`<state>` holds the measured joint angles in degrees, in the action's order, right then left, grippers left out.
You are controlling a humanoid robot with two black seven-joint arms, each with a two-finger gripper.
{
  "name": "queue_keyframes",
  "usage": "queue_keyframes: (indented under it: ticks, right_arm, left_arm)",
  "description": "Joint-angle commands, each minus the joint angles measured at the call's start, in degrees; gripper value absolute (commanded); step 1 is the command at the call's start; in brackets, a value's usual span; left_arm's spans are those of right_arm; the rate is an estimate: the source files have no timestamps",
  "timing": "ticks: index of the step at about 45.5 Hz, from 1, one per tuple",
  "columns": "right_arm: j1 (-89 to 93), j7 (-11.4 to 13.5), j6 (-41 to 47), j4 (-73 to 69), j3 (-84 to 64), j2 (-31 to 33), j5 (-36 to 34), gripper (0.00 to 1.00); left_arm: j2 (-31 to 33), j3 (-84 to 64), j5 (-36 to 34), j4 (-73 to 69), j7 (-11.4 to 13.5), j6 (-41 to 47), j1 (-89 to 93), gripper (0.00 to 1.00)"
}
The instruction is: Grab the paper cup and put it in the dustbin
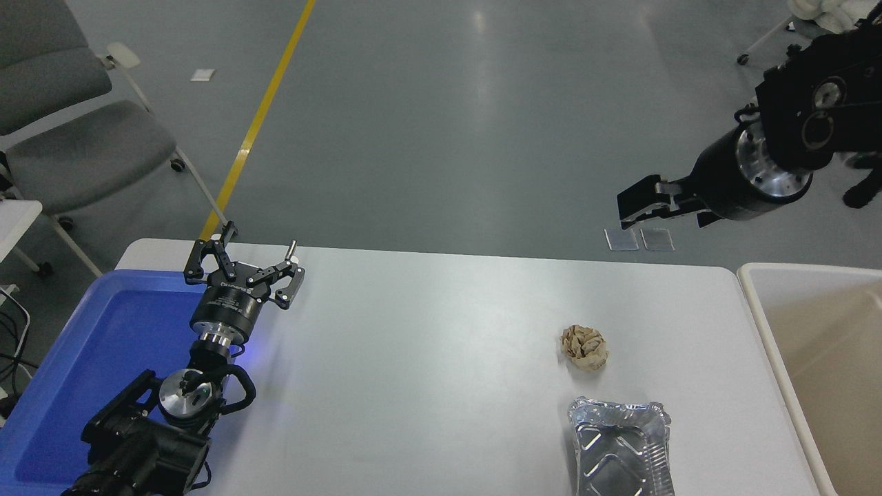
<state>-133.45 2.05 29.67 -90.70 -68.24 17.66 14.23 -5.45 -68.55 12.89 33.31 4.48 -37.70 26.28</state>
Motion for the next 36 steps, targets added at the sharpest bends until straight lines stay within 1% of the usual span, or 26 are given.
queue_keyframes:
  ticks: [1, 5, 12, 21, 36]
  right_arm:
    - [-1.98, -0.03, 6.71, -3.08, -2.51, -2.89, 0.01, 1.00]
    - [-3.48, -0.03, 8.47, -4.22, -3.39, -2.89, -1.22, 1.00]
    - [-5.76, -0.03, 10.76, -4.75, -3.74, -2.54, -5.97, 1.00]
    - [-6.38, -0.03, 11.29, -4.84, -3.74, -2.63, -10.80, 1.00]
    - [-6.47, -0.03, 10.67, -4.75, -3.74, -2.89, -11.16, 1.00]
  left_arm:
    - [0.00, 0.00, 0.03, 0.00, 0.00, 0.00, 0.00, 0.99]
    - [0.00, 0.00, -0.06, 0.00, 0.00, 0.00, 0.00, 0.99]
    - [0.00, 0.00, 0.03, 0.00, 0.00, 0.00, 0.00, 0.99]
    - [0.00, 0.00, -0.05, 0.00, 0.00, 0.00, 0.00, 0.99]
    - [0.00, 0.00, 0.03, 0.00, 0.00, 0.00, 0.00, 0.99]
